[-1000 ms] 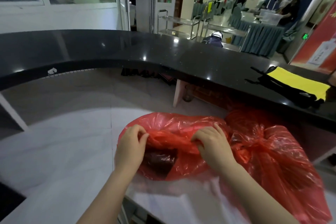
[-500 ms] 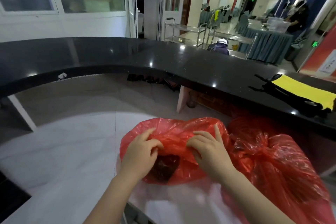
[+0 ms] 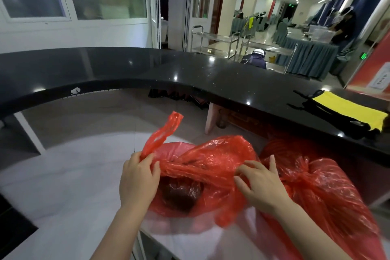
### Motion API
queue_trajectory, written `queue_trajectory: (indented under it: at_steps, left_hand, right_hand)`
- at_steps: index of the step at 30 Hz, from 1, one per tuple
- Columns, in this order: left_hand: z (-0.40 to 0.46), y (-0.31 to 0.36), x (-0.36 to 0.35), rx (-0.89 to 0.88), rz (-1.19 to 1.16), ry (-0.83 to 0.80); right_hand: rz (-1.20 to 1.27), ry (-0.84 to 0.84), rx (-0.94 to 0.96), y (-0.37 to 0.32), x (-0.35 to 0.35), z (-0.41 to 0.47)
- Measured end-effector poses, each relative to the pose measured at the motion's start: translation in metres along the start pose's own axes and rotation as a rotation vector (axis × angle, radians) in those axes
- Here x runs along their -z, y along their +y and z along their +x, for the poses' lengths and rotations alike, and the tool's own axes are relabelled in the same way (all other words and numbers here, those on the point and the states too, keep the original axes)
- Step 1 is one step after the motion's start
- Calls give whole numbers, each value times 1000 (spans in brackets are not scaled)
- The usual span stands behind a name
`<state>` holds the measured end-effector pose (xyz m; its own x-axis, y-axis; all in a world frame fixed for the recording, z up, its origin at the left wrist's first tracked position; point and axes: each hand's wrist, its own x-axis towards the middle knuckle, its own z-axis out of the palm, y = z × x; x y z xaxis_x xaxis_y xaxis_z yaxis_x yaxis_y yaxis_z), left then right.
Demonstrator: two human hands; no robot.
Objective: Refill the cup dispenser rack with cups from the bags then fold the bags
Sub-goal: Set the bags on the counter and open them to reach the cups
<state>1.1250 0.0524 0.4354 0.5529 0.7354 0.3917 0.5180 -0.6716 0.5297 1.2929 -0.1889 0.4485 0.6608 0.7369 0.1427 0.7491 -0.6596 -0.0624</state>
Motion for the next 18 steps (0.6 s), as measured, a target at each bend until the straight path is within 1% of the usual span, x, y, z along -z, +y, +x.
queue_trajectory:
  at_steps: [3, 5, 8, 9, 11, 13, 14, 16, 18]
  left_hand:
    - [-1, -4, 6, 64, -22, -24]
    - [-3, -3, 9, 56, -60, -53]
    - [-7, 1, 10, 30, -118, -91]
    - [-8, 2, 9, 29, -143, -108]
    - [-10, 1, 8, 28, -197, -145]
    - [-12, -1, 9, -3, -263, -163]
    - [-12, -2, 9, -27, -317, -159]
    - [-13, -5, 12, -53, -440, -145]
    - [-14, -10, 16, -60, -504, -154]
  right_hand:
    - [-172, -86, -10, -1, 5, -1]
    - [-201, -95, -25, -9, 9, 0]
    - [-102, 112, 80, -23, 11, -5]
    - [-66, 142, 122, -28, 8, -5]
    - [-65, 104, 167, -44, 3, -1]
    - [-95, 3, 113, -53, -7, 6]
    - [-114, -19, 60, -55, -12, 10]
    - [-122, -12, -69, -55, -18, 17]
    - [-110, 31, -188, -55, -17, 24]
